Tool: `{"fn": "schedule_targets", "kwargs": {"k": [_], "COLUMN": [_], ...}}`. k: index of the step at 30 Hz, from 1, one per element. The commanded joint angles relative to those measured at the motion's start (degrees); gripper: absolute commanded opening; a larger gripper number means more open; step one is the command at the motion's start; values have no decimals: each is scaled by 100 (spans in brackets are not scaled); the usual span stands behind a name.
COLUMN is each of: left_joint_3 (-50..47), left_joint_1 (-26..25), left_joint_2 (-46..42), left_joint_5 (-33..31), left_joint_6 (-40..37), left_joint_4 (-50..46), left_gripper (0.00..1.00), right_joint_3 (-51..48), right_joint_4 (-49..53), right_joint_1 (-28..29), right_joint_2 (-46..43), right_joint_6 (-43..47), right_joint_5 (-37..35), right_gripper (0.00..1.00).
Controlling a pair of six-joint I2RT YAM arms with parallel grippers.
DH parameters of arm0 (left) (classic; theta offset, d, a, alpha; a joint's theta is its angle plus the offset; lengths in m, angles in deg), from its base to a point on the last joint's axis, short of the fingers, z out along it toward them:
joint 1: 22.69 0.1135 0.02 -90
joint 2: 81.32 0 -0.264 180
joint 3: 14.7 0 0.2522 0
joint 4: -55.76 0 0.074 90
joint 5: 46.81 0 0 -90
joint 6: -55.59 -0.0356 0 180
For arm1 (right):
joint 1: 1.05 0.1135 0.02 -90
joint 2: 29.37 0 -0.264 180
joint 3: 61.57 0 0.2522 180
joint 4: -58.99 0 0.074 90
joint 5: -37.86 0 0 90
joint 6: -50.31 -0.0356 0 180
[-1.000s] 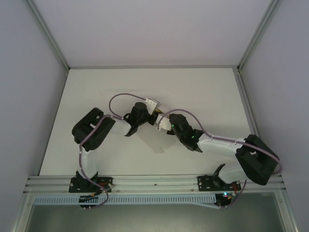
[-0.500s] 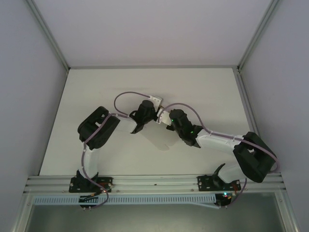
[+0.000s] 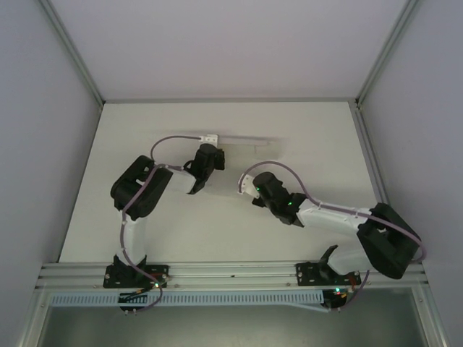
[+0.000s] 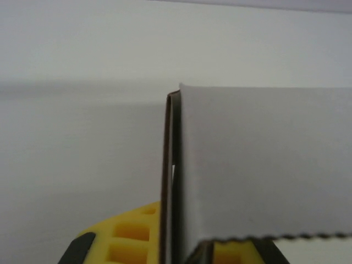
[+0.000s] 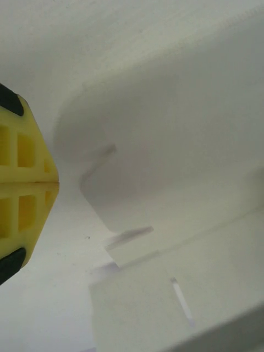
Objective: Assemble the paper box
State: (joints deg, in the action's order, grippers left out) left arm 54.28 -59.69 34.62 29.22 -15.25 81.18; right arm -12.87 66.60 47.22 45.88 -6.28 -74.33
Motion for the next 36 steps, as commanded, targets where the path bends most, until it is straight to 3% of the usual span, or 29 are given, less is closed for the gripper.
{"fn": "schedule_targets", "kwargs": {"k": [1, 2, 3, 9, 14, 19, 22, 27, 36], "left_joint_3": [-391, -530, -658, -788, -817, -728, -717, -658, -586], "left_joint_1": [-83, -92, -103, -430, -510, -515, -513, -517, -513], "left_joint_2": [-330, -427, -498, -594, -588, -441, -372, -280, -249], "left_joint_5": [1152, 1514, 1890, 2204, 2253, 2320, 2306, 2325, 2366], "left_joint_6": [-806, -955, -1122, -1766, -1871, -1915, -1939, -1956, -1929], "left_joint_4": [297, 496, 649, 570, 612, 656, 696, 632, 521], "left_gripper": [0, 0, 0, 0, 0, 0, 0, 12, 16], "right_joint_3": [328, 494, 692, 1664, 2033, 2160, 2219, 2361, 2386], "right_joint_4": [-447, -337, -209, 918, 1674, 2093, 2219, 2248, 2372], "right_joint_1": [-199, -279, -363, -1072, -1600, -1720, -1812, -1950, -1946], "right_joint_2": [-674, -823, -935, -847, -257, 242, 533, 1073, 1813], "right_joint_6": [-811, -1027, -1318, -2889, -3478, -3737, -3940, -4035, -4018], "right_joint_5": [-38, 71, 75, 357, 1949, 2657, 2915, 3080, 3567], "right_gripper": [25, 33, 48, 73, 73, 72, 71, 68, 58]}}
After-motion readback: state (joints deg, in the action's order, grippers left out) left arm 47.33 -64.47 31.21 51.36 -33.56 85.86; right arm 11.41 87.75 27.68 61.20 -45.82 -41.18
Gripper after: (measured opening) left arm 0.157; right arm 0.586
